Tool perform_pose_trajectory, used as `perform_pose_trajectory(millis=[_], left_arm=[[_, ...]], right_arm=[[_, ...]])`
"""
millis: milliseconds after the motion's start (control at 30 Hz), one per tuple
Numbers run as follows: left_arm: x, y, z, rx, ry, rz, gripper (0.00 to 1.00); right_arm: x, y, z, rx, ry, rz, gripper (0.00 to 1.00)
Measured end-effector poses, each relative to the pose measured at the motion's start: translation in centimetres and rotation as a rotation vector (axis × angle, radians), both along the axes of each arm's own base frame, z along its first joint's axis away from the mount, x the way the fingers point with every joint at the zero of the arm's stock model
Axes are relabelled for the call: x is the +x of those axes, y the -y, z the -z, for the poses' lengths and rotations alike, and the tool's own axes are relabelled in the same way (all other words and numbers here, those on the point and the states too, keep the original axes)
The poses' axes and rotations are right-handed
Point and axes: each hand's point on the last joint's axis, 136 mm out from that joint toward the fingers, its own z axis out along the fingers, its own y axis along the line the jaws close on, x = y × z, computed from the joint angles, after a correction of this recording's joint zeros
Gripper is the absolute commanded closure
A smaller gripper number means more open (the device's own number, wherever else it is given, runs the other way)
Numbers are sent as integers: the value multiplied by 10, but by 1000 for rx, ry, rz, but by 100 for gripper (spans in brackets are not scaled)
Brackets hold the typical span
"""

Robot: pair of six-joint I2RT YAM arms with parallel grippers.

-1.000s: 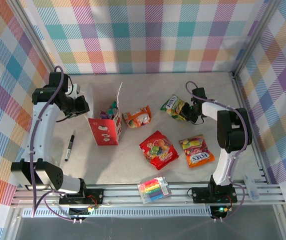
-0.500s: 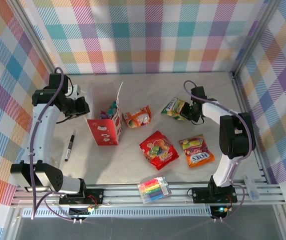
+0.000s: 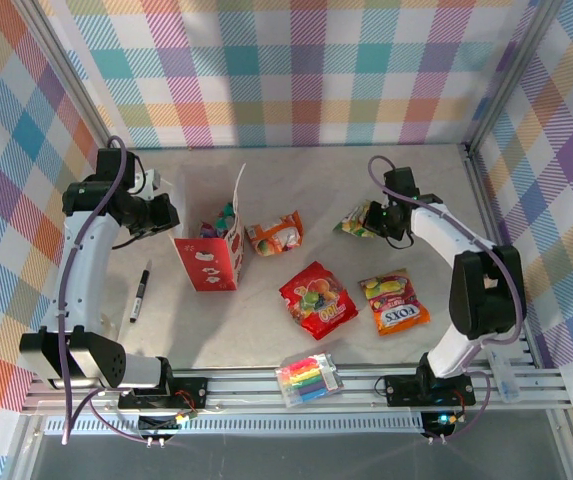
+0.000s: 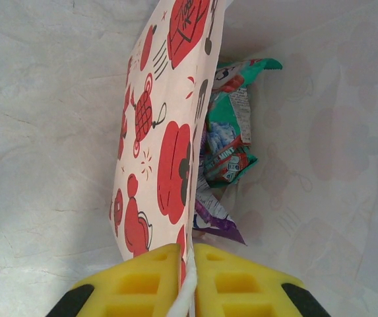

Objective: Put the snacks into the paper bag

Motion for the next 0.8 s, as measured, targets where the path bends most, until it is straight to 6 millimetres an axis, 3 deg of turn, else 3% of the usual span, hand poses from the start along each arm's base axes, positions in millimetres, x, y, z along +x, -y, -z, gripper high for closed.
perform_pose_trajectory(millis=[300, 800], left_arm=[[0, 1, 0, -6, 0, 2, 87], [5, 1, -2, -15, 19, -13, 78]], right_arm=[[-15, 0, -26, -43, 30, -37, 100], [-16, -27, -123, -25, 252, -138, 100]])
